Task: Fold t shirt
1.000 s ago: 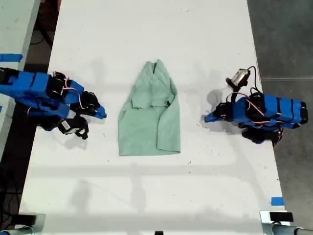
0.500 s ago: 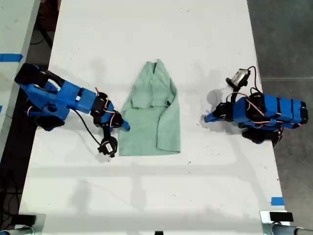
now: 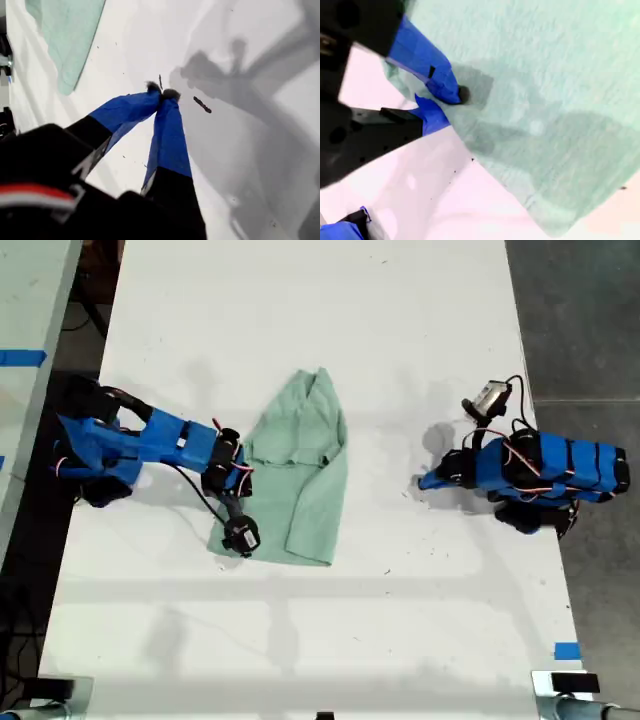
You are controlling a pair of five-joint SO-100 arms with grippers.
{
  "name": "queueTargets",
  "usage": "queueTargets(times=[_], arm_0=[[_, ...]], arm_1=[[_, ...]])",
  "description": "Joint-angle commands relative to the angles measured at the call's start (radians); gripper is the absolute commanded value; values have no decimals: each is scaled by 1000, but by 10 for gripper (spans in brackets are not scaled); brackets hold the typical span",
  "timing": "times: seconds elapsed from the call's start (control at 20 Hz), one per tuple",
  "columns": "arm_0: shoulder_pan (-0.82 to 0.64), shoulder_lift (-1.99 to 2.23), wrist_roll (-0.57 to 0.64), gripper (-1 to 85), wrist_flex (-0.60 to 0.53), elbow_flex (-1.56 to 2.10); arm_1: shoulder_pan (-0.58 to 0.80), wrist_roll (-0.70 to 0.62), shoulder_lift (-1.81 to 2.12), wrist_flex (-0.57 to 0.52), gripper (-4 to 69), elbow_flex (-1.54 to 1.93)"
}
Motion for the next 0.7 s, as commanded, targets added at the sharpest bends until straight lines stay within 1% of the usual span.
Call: queueTargets(times=[0.0, 0.2, 0.3, 0.5, 0.65], arm_0=[[-12, -51, 51, -2, 163, -360], [-21, -170, 170, -2, 158, -607], [-25, -238, 221, -2, 130, -681], [-28, -262, 273, -2, 17, -687], [-35, -264, 368, -2, -106, -689]], arm_1=[[8, 9, 14, 3, 13, 58], [6, 8, 14, 3, 13, 58], [5, 8, 14, 3, 13, 58], [5, 8, 14, 3, 13, 58], [5, 6, 14, 3, 13, 58]])
